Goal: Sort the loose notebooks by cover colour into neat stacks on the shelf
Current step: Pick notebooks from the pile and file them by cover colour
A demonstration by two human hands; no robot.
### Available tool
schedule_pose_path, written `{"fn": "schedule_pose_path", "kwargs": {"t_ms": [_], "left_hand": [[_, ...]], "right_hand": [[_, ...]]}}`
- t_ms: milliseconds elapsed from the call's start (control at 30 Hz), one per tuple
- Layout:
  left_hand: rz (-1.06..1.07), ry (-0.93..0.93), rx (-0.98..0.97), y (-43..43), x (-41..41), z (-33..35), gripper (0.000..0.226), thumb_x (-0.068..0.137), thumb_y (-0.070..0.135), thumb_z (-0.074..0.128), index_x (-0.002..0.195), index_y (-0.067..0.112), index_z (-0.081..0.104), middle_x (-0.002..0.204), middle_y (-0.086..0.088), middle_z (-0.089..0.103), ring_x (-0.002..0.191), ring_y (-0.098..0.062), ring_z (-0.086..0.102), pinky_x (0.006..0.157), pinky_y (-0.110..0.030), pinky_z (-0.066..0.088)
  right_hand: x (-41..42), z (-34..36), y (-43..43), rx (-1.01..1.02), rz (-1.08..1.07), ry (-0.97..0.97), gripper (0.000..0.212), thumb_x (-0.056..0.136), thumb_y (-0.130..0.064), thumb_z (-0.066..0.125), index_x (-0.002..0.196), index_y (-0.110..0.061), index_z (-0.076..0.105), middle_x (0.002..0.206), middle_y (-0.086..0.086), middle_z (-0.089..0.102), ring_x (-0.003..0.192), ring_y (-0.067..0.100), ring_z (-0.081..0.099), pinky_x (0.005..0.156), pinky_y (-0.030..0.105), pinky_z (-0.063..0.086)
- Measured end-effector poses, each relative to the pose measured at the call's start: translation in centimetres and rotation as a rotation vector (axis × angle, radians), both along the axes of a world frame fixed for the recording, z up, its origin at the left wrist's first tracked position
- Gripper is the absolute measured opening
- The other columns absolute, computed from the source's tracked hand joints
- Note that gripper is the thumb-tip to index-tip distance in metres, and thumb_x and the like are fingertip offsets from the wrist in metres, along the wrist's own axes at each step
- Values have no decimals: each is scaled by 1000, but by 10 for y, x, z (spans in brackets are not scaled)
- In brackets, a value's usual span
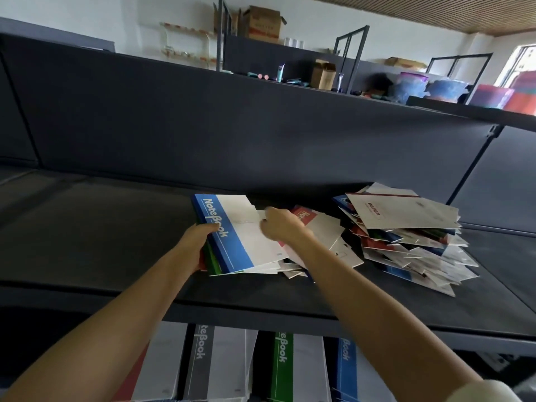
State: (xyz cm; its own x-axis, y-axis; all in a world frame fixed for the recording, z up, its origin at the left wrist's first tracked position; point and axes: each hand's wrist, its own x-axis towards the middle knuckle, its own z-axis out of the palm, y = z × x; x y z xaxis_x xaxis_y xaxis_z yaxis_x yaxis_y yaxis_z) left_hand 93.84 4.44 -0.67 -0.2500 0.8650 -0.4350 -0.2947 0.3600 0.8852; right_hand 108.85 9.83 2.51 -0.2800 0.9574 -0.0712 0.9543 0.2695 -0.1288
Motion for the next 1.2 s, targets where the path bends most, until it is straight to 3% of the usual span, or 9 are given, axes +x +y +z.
{"fn": "schedule_pose_path", "kwargs": {"t_ms": [133,367,467,667,833,967,1033,1100,1200], "left_hand": [[50,25,5,0,-20,0,26,93,20,55,117,13,47,82,-6,53,72,-23,52,78,-40,40],[58,0,-7,3,-33,-8,24,92,23,57,112,13,47,83,-6,54,72,-22,52,78,-40,40],[38,-9,3,1,-37,-11,26,92,23,57,113,13,48,86,-7,56,80,-25,55,77,-41,41],[16,-33,3,-6,-44,-12,28,91,21,57,116,13,48,105,-11,58,93,-29,55,80,-44,43],[-79,-57,28,-12,-51,-15,28,94,23,54,118,11,47,91,-9,59,81,-25,58,76,-41,43],[-171,-202,101,-12,-35,-13,30,99,34,44,113,10,54,96,-10,62,85,-25,60,76,-41,47],[-245,-237,137,-12,-27,-14,33,99,34,41,115,8,55,105,-13,63,91,-25,61,74,-37,48],[-260,-155,118,-11,-23,-14,32,97,21,48,122,1,52,105,-16,63,89,-27,62,68,-35,48],[-235,15,80,-10,-27,-11,31,93,11,54,124,5,49,100,-12,63,81,-24,59,65,-34,45]], "right_hand": [[30,-28,17,-237,6,-148,47,93,-39,47,134,-14,46,135,6,49,121,28,46,104,37,35],[22,-27,0,-23,221,-323,29,100,-14,38,122,-9,57,118,9,62,99,23,59,78,26,39],[30,-28,-5,51,237,-351,30,99,-9,42,128,-6,50,119,10,61,102,24,61,82,26,45],[25,-40,-10,246,131,-195,34,99,-7,41,132,0,43,125,15,56,105,24,62,84,27,49],[31,-16,-16,254,-28,-3,51,95,3,40,144,-6,28,128,18,54,109,30,59,88,33,48],[-10,-11,-55,303,316,-199,58,95,-2,39,148,-14,18,114,13,59,93,32,63,74,40,48],[-25,-17,-80,301,522,-285,45,98,-11,43,142,-12,29,122,14,54,104,32,59,83,39,50],[-26,-22,-88,272,585,-180,40,99,-18,46,138,-16,38,133,11,49,119,28,51,96,39,48],[-2,-27,-54,228,222,118,35,102,-30,36,135,-20,44,128,9,56,111,25,56,89,37,50]]}}
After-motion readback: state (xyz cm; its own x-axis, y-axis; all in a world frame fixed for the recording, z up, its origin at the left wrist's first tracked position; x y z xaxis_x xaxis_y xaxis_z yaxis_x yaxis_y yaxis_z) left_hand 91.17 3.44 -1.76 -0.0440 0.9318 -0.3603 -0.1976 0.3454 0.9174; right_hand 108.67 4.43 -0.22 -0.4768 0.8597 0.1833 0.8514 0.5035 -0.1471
